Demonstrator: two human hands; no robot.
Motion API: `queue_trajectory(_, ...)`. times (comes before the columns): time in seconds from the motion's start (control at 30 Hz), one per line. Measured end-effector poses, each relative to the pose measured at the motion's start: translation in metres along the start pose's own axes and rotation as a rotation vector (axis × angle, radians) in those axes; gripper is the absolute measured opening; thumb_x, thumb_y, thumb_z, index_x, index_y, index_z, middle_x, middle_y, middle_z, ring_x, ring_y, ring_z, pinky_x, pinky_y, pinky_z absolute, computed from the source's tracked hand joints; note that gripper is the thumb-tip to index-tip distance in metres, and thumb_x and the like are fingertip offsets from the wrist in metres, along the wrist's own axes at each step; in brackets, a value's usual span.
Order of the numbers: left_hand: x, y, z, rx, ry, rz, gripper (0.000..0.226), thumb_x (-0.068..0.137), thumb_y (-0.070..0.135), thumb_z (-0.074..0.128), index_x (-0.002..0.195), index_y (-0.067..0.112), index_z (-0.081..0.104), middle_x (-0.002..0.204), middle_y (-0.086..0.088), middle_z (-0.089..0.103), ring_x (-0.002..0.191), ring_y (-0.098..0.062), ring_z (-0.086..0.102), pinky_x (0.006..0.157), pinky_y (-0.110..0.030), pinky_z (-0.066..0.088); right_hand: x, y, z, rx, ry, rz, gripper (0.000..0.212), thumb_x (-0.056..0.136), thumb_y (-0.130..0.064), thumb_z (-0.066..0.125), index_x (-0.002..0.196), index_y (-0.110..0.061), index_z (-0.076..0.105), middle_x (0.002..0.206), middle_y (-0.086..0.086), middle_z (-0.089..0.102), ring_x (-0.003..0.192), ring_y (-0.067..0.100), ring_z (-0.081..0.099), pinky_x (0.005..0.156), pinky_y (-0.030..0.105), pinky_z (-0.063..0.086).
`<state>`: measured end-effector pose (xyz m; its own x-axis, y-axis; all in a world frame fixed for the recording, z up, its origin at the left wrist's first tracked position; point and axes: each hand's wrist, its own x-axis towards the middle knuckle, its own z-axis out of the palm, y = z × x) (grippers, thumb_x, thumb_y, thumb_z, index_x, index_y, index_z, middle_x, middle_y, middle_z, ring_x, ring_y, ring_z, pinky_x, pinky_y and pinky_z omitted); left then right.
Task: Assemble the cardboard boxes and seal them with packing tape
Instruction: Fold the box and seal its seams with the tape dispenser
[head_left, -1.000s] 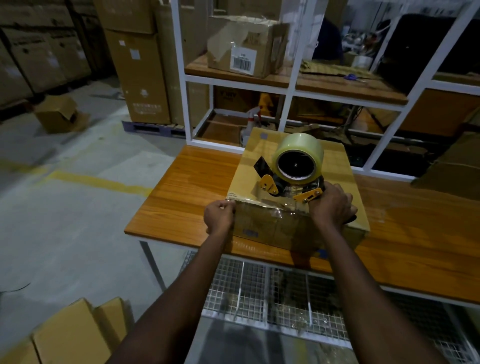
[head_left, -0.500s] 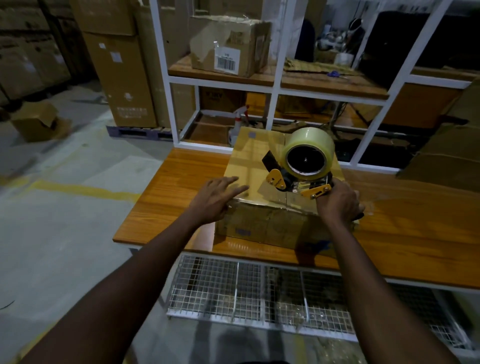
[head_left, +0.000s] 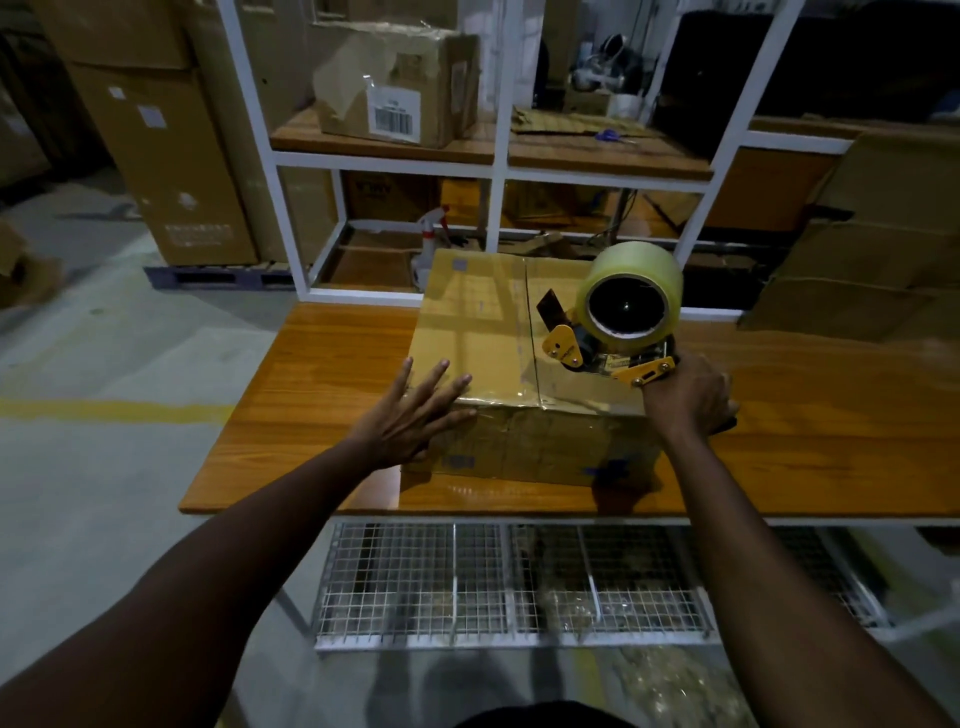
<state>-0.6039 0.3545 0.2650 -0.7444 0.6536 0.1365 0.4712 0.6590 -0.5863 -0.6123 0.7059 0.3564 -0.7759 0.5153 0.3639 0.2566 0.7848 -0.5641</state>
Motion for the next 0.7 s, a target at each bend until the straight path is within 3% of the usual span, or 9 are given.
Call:
queue_trajectory(0.17, 0.004, -0.006, -0.007, 0.013, 0.033, 0.132, 0.12, 0.077, 0.069, 0.063, 0.157, 0.022, -0.013, 0.165, -0.008, -0.017, 0.15, -0.039, -0.011, 0.116, -0.068, 0.008, 0.0, 0.007, -0.007, -0.022, 0.013, 0.004, 0.008, 0.089, -0.031, 0.069, 0.089, -0.023, 0.07, 0.104, 0.007, 0.065, 0.111, 0.038, 0.051, 0.088, 0.047, 0.036)
queue_trajectory(0.27, 0.006, -0.008, -0.005, 0.071, 0.016, 0.27, 0.108, 0.082, 0.068, 0.057, 0.158, 0.027, -0.008, 0.164, -0.005, -0.018, 0.15, -0.038, -0.014, 0.116, -0.066, -0.004, -0.001, 0.01, -0.01, -0.013, 0.025, 0.006, 0.01, 0.089, -0.032, 0.069, 0.087, -0.022, 0.069, 0.103, 0.008, 0.065, 0.112, 0.038, 0.052, 0.09, 0.049, 0.036)
queue_trajectory(0.33, 0.006, -0.002, -0.002, 0.07, 0.016, 0.263, 0.102, 0.084, 0.068, 0.054, 0.158, 0.03, -0.005, 0.164, -0.006, -0.019, 0.149, -0.039, -0.016, 0.116, -0.066, -0.009, -0.002, 0.01, -0.011, 0.013, 0.03, 0.006, 0.012, 0.089, -0.033, 0.068, 0.085, -0.022, 0.069, 0.104, 0.008, 0.066, 0.113, 0.039, 0.052, 0.093, 0.05, 0.035)
queue_trajectory(0.53, 0.016, 0.004, -0.016, -0.068, 0.06, 0.29, 0.096, 0.086, 0.065, 0.051, 0.159, 0.026, 0.003, 0.166, -0.012, 0.001, 0.151, -0.038, -0.002, 0.117, -0.066, 0.002, -0.003, 0.009, -0.015, 0.01, 0.049, 0.014, 0.012, 0.09, -0.031, 0.067, 0.086, -0.02, 0.069, 0.105, 0.009, 0.066, 0.113, 0.039, 0.051, 0.093, 0.051, 0.036)
queue_trajectory(0.7, 0.071, 0.015, -0.056, -0.067, 0.115, 0.286, 0.093, 0.088, 0.063, 0.045, 0.158, 0.024, -0.003, 0.166, -0.008, -0.008, 0.151, -0.038, -0.003, 0.116, -0.067, 0.003, -0.001, 0.016, -0.016, -0.003, 0.072, 0.028, 0.011, 0.089, -0.032, 0.067, 0.084, -0.022, 0.069, 0.103, 0.007, 0.067, 0.11, 0.039, 0.052, 0.09, 0.05, 0.036)
